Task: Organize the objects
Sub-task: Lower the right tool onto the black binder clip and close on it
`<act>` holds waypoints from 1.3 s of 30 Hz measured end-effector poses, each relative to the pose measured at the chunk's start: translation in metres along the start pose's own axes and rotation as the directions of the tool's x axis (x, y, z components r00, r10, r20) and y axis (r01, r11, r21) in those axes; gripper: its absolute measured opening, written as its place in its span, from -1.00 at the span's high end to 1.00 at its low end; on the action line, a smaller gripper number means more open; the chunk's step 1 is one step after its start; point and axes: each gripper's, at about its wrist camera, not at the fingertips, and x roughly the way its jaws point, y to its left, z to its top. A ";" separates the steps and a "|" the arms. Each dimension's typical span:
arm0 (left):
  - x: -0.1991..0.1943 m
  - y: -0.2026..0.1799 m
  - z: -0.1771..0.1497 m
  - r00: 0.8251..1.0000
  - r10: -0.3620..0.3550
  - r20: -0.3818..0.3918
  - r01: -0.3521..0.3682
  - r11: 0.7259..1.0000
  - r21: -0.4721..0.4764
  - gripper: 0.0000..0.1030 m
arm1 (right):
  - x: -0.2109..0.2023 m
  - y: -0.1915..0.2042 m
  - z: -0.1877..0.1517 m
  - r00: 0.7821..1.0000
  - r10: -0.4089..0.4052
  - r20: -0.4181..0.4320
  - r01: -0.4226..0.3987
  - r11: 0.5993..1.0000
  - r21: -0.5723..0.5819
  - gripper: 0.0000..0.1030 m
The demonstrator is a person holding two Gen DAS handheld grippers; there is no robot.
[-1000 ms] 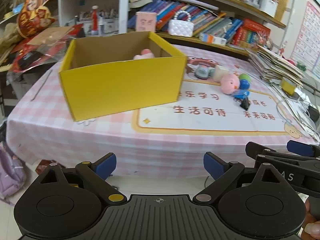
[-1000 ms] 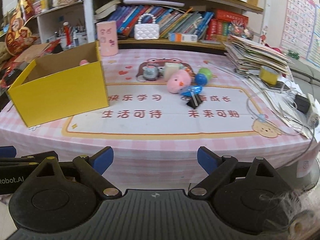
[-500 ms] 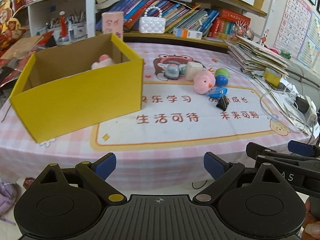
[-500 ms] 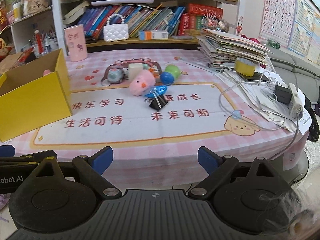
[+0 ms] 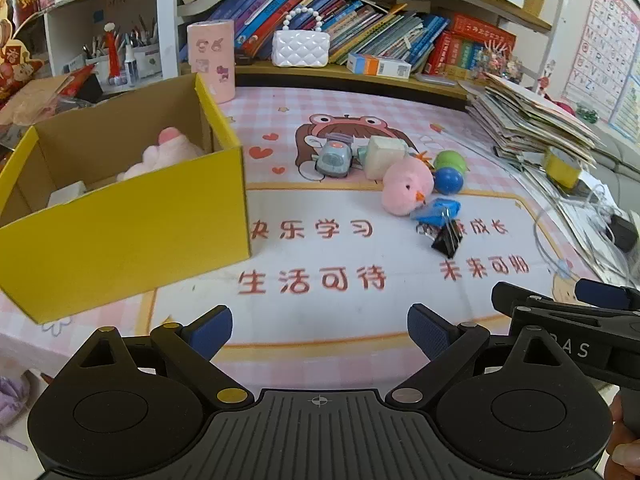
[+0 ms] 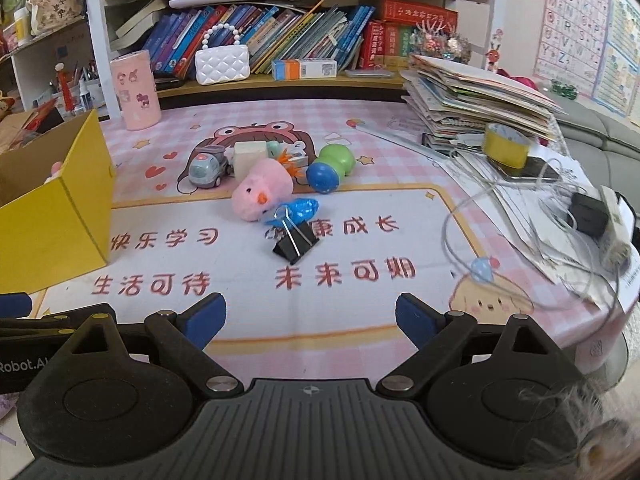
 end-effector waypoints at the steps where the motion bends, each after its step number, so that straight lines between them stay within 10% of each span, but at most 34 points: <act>1: 0.004 -0.002 0.004 1.000 0.005 -0.002 -0.005 1.000 -0.006 -0.87 | 0.005 -0.002 0.003 1.000 0.007 -0.004 -0.007 1.000 -0.004 -0.77; 24: 0.063 -0.043 0.048 0.992 0.125 -0.036 -0.128 0.986 -0.108 -0.87 | 0.108 -0.035 0.045 0.975 0.193 -0.110 -0.213 0.955 -0.207 -0.65; 39: 0.074 -0.042 0.057 0.984 0.172 -0.054 -0.178 0.974 -0.137 -0.87 | 0.143 -0.027 0.050 0.946 0.268 -0.183 -0.310 0.914 -0.262 -0.11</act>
